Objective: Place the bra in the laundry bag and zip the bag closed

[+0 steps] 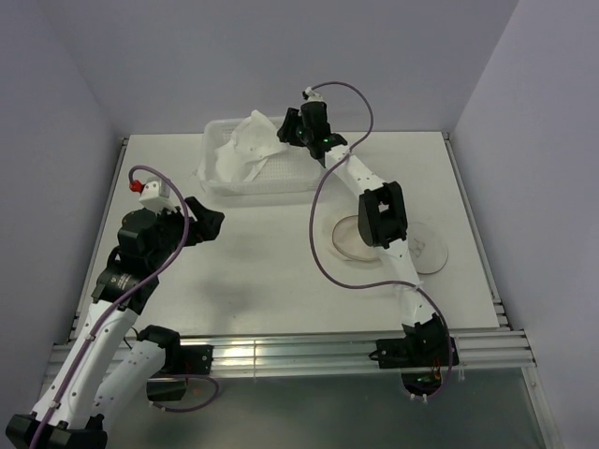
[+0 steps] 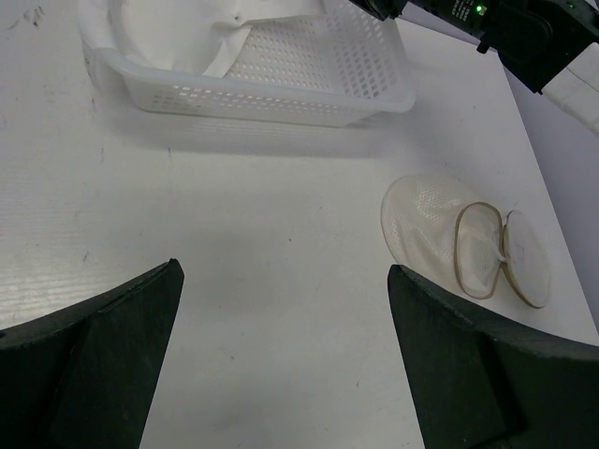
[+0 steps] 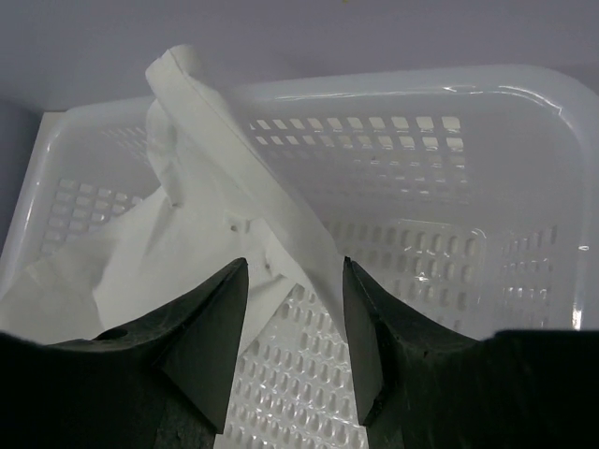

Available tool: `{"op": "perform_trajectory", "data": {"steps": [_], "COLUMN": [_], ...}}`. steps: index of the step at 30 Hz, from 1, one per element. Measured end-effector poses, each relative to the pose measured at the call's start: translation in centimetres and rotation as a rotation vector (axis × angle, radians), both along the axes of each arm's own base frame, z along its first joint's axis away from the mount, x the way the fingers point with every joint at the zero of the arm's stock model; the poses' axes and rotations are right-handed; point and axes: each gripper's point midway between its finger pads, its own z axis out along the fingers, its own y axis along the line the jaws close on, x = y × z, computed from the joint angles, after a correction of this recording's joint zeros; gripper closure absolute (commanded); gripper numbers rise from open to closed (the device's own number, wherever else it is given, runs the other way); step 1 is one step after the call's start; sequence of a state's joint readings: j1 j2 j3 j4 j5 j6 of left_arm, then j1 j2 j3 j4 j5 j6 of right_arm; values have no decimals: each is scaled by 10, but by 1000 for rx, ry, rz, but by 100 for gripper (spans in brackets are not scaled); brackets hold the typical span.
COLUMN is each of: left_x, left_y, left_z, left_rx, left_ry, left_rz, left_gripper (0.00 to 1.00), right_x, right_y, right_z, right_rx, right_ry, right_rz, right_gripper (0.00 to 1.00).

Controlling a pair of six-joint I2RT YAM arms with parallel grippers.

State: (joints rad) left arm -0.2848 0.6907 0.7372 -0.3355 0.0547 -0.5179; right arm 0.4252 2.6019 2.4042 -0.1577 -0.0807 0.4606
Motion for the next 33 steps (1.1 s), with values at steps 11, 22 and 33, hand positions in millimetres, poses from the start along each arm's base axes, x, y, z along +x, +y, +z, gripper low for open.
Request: {"op": "perform_trajectory", "data": {"steps": [11, 22, 33], "left_x": [1, -2, -13], "left_y": [0, -4, -3], "left_z": [-1, 2, 25], "left_rx": [2, -8, -34], "left_ry": [4, -4, -92], "left_rz": [-1, -27, -36], "left_gripper": [3, 4, 5], "right_x": [-7, -11, -23], "right_y": [8, 16, 15], "right_z": [-11, -11, -46], "right_rx": [89, 192, 196], "right_ry": [70, 132, 226], "right_rz": [10, 4, -4], "right_gripper": [37, 61, 69]}}
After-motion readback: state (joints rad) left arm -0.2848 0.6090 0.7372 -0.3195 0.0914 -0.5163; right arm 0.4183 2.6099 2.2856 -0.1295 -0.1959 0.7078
